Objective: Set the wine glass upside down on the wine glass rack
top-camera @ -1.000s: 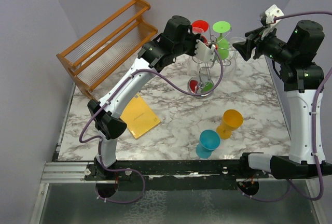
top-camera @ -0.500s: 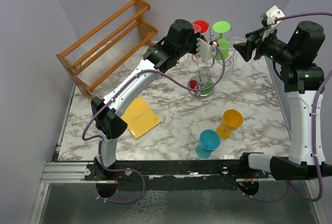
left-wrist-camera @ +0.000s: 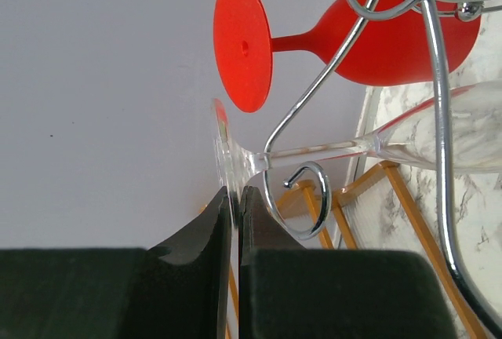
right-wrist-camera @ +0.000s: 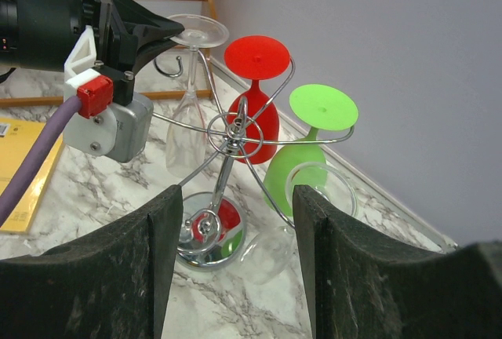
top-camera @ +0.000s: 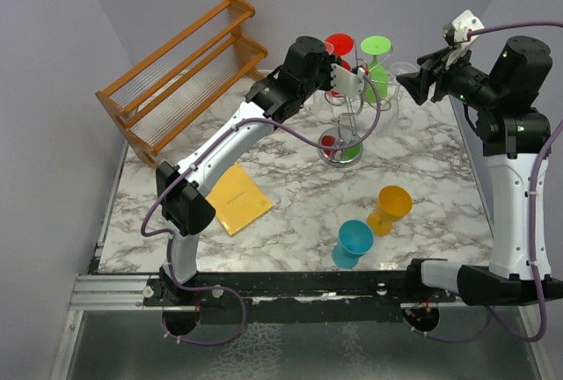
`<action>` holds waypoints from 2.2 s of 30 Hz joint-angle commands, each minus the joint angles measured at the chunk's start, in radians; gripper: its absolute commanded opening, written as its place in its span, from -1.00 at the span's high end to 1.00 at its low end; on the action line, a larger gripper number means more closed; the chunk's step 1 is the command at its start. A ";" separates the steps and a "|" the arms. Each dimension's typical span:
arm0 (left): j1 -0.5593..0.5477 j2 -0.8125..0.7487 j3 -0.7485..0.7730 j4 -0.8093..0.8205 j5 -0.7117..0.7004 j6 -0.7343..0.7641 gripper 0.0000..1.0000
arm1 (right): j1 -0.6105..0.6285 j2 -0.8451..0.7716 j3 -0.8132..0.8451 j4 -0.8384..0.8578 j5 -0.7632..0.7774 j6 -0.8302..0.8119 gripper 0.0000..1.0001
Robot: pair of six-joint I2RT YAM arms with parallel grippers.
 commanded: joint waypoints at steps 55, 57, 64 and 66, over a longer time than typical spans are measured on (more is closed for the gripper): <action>-0.016 -0.140 -0.070 -0.128 0.143 -0.159 0.60 | -0.059 -0.030 -0.048 0.034 -0.108 0.016 -0.18; -0.016 -0.143 -0.071 -0.132 0.146 -0.161 0.59 | -0.059 -0.031 -0.048 0.034 -0.107 0.016 -0.19; -0.019 -0.163 -0.069 -0.158 0.159 -0.176 0.53 | -0.065 -0.034 -0.045 0.031 -0.087 0.007 -0.19; -0.021 -0.170 -0.070 -0.165 0.165 -0.189 0.51 | -0.066 -0.035 -0.043 0.028 -0.076 0.000 -0.19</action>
